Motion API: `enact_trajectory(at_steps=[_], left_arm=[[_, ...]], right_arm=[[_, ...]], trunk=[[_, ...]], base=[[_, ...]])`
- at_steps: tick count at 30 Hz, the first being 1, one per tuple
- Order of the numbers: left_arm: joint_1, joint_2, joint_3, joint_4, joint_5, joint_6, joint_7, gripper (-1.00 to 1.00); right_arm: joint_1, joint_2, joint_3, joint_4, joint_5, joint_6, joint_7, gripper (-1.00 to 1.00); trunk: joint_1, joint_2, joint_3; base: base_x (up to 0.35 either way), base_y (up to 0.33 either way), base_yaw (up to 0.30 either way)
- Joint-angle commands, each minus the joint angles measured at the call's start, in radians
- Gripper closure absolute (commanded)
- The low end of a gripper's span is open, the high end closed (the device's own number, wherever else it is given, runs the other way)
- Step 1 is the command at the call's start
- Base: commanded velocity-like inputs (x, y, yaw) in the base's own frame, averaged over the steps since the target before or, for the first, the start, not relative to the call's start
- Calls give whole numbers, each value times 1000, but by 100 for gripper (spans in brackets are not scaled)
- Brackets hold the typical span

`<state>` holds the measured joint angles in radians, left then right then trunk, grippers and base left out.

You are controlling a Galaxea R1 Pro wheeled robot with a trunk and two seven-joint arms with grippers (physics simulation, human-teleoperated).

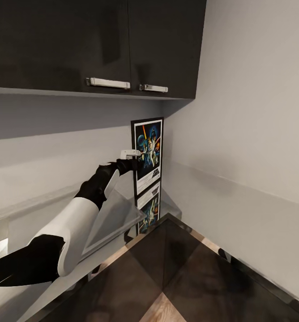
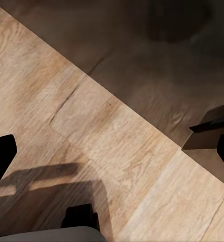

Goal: Pick up the poster from the kitchen countertop and hang it on one of the wall nails in the kitchen.

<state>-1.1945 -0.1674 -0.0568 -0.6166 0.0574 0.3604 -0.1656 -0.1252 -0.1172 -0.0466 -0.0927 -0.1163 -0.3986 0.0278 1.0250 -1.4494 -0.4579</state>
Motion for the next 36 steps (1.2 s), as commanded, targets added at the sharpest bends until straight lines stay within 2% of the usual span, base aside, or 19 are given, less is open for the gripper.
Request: enact_trajectory(at_steps=[1, 36], left_arm=[[0, 0, -1, -1, 6, 6, 0, -100], [-1, -1, -5, -9, 5, 5, 5, -100]], right_arm=[[-1, 0, -4, 1, -4, -3, 3, -100], [-1, 0, -4, 1, -3, -3, 3, -100]], trunk=[[0, -1, -1], [0, -1, -1]], base=[[0, 0, 0], [0, 0, 0]])
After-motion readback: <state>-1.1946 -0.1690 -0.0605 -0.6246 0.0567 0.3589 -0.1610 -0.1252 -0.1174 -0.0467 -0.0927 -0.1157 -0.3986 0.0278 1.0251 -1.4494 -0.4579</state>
